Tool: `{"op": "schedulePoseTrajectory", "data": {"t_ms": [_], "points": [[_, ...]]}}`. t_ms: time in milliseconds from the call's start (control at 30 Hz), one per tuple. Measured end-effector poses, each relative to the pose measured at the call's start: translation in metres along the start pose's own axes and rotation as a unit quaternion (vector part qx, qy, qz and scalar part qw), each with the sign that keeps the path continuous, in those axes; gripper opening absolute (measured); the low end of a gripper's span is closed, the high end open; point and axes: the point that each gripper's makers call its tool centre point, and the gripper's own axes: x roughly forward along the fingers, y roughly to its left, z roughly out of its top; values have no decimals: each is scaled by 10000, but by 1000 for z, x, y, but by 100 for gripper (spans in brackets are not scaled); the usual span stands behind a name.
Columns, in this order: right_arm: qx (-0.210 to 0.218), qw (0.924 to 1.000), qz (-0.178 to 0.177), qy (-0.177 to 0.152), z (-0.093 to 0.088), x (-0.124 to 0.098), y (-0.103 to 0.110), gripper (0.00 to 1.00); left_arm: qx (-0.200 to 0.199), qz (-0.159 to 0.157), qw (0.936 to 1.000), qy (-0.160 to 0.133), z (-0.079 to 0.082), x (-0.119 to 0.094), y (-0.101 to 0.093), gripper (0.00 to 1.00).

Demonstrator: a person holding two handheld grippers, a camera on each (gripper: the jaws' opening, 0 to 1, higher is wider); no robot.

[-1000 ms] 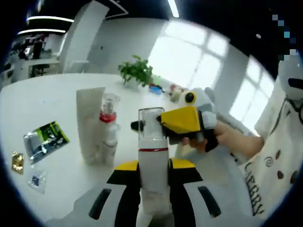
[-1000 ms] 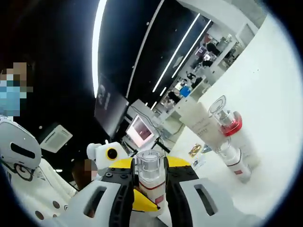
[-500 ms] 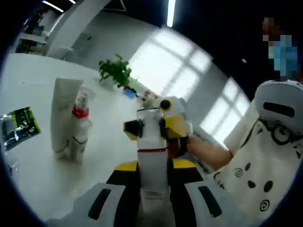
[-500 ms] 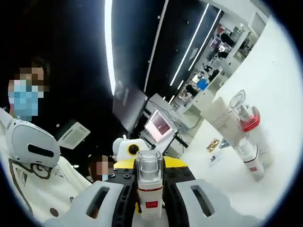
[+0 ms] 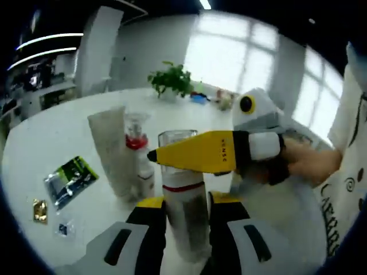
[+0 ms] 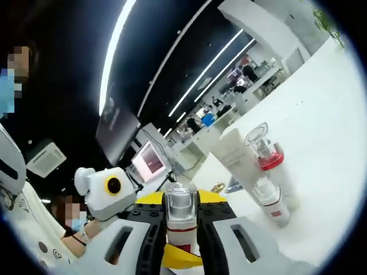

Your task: Arrange the skincare products in the storage area until every visible bottle or jar stands upright without overlapping.

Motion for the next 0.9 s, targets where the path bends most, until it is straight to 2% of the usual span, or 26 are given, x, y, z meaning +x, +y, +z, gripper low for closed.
{"op": "schedulePoseTrajectory", "data": {"t_ms": [33,100,167,233,267,433,533,600,733,767,800,900], "points": [[-148,9997,-189,-54,1,0,-6,19,189,197,9996,63,-1,0,3,23],[-119,9992,-324,-198,4,0,-9,19,429,487,9979,29,2,2,9,24],[-164,9987,-409,-262,6,0,-12,19,478,601,9970,100,2,2,8,24],[-232,9979,-512,-336,7,0,-15,19,780,776,9937,202,2,2,12,26],[-237,9979,-514,-320,6,0,-15,19,858,811,9925,302,0,2,12,27],[-223,9969,-602,-447,9,-1,-19,19,1121,983,9885,256,1,2,13,20],[-246,9969,-605,-445,9,-2,-18,19,1194,1076,9866,283,1,1,15,20],[-267,9977,-531,-316,7,-3,-17,20,1204,1174,9852,327,-1,-2,21,18],[-382,9982,-446,-95,3,-3,-14,20,1046,975,9893,275,-6,-3,22,17],[-428,9984,-379,-23,2,-2,-13,22,649,792,9945,222,-8,-1,18,17],[-416,9986,-322,69,0,-3,-12,24,433,694,9965,160,-9,-1,17,17],[-621,9978,-158,150,4,-6,-7,24,146,394,9989,-201,-4,-3,16,17]]}}
